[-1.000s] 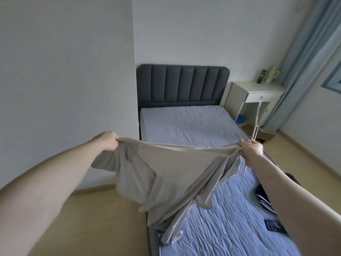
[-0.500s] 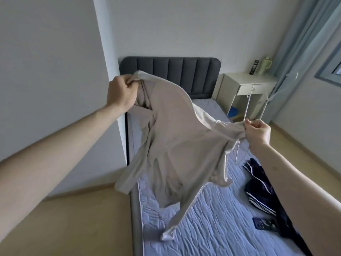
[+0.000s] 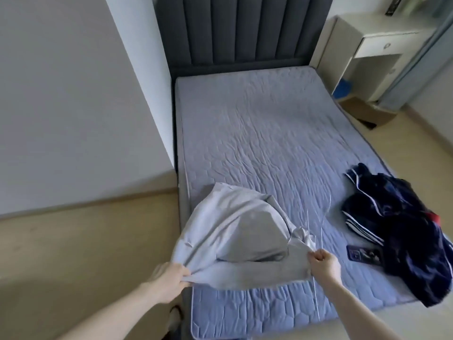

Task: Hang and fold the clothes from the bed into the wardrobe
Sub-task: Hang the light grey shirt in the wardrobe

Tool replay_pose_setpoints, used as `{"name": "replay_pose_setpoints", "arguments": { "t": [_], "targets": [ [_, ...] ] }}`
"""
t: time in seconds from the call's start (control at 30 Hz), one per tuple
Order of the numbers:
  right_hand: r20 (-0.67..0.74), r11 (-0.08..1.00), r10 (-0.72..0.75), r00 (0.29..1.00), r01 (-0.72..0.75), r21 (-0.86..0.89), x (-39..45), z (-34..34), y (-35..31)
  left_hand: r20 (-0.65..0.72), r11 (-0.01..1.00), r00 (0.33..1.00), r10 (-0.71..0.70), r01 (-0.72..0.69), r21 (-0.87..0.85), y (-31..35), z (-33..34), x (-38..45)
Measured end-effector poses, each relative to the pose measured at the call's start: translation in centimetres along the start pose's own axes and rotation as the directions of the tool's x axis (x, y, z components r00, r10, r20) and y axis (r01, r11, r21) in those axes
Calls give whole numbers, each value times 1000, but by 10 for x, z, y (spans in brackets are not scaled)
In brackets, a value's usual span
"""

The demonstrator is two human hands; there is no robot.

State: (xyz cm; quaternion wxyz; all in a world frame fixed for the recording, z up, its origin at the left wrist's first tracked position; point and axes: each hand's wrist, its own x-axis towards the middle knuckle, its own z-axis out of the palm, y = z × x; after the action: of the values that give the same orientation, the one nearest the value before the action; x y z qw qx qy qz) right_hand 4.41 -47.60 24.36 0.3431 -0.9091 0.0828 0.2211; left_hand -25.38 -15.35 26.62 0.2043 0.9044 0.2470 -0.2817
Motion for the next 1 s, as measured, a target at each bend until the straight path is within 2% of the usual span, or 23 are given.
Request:
{"name": "replay_pose_setpoints", "arguments": {
  "t": [0.1,0.2,0.3,0.37,0.47,0.6,0.7,0.77,0.83,0.9,0.97,1.0],
  "targets": [
    [65,993,61,996,-53,-107,5,37,42,215,998,976,-33,22,55,-4,52,27],
    [47,968,76,996,-62,-245,11,64,78,456,994,889,-48,-1,106,-5,88,60],
    [10,943,17,1000,-13,-333,19,92,99,540,996,840,-48,-2,93,-9,99,115],
    [-13,940,-19,1000,14,-341,29,111,103,466,997,882,-72,67,28,-13,96,161],
    [-32,960,-71,997,60,-274,56,145,88,269,990,957,-105,127,-67,-20,82,249],
    [-137,988,-128,982,115,-98,104,196,66,43,997,999,-25,29,-78,-15,53,376],
    [-236,989,-95,967,119,88,149,233,69,-93,999,995,19,-23,-45,-8,51,473],
    [-299,981,-71,951,121,152,177,246,77,-160,996,983,86,-84,23,3,48,525],
    [-339,977,-42,940,109,183,212,260,94,-196,986,971,139,-118,116,19,50,579],
    [-317,984,22,948,36,177,244,273,111,-109,980,987,122,-103,169,30,51,617],
    [-300,995,86,950,-68,71,273,284,131,-50,959,995,85,-68,274,35,62,632],
    [-279,992,124,952,-122,23,282,288,136,-98,943,989,109,-72,326,32,67,630]
  ]
}}
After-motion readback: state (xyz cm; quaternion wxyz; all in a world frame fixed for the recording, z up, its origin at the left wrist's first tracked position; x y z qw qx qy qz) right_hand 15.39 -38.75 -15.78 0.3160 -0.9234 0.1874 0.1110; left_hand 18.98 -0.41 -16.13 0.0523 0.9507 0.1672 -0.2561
